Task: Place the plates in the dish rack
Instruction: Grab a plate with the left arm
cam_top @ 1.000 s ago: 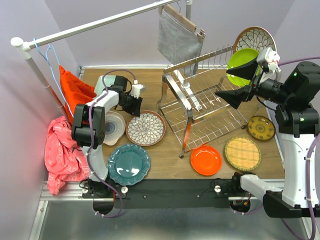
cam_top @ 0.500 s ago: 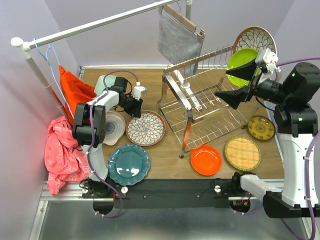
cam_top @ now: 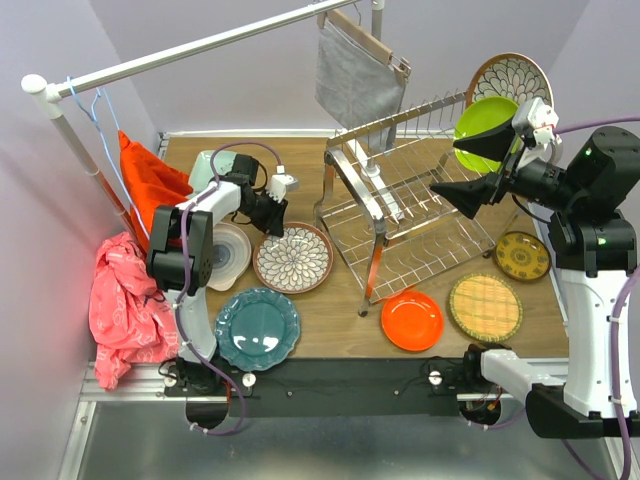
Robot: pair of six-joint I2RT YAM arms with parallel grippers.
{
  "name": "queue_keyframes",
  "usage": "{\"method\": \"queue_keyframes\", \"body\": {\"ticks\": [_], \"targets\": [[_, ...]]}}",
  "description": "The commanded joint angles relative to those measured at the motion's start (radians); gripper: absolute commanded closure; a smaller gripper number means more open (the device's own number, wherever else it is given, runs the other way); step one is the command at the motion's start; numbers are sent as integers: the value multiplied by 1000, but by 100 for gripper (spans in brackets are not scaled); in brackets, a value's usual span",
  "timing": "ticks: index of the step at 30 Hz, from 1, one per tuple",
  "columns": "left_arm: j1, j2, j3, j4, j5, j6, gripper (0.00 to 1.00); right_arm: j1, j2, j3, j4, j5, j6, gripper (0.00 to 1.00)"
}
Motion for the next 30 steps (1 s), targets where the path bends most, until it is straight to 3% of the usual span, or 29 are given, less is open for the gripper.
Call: {"method": "queue_keyframes", "body": {"ticks": [1, 10, 19, 26, 30], "targets": [[6, -42, -2, 7, 8, 27, 100, -5, -19, -10, 18, 25, -4, 0], [60, -183, -46, 26, 120, 24, 100, -4, -20, -9, 18, 31, -3, 0], [60, -240, -98, 41, 137, 9, 100, -4, -23, -10, 21, 37, -6, 0], [60, -234, -101, 50, 109, 4, 100, -5, -25, -15, 23, 35, -6, 0], [60, -154, -71, 58, 75, 3, 100, -4, -23, -15, 24, 34, -3, 0]]}}
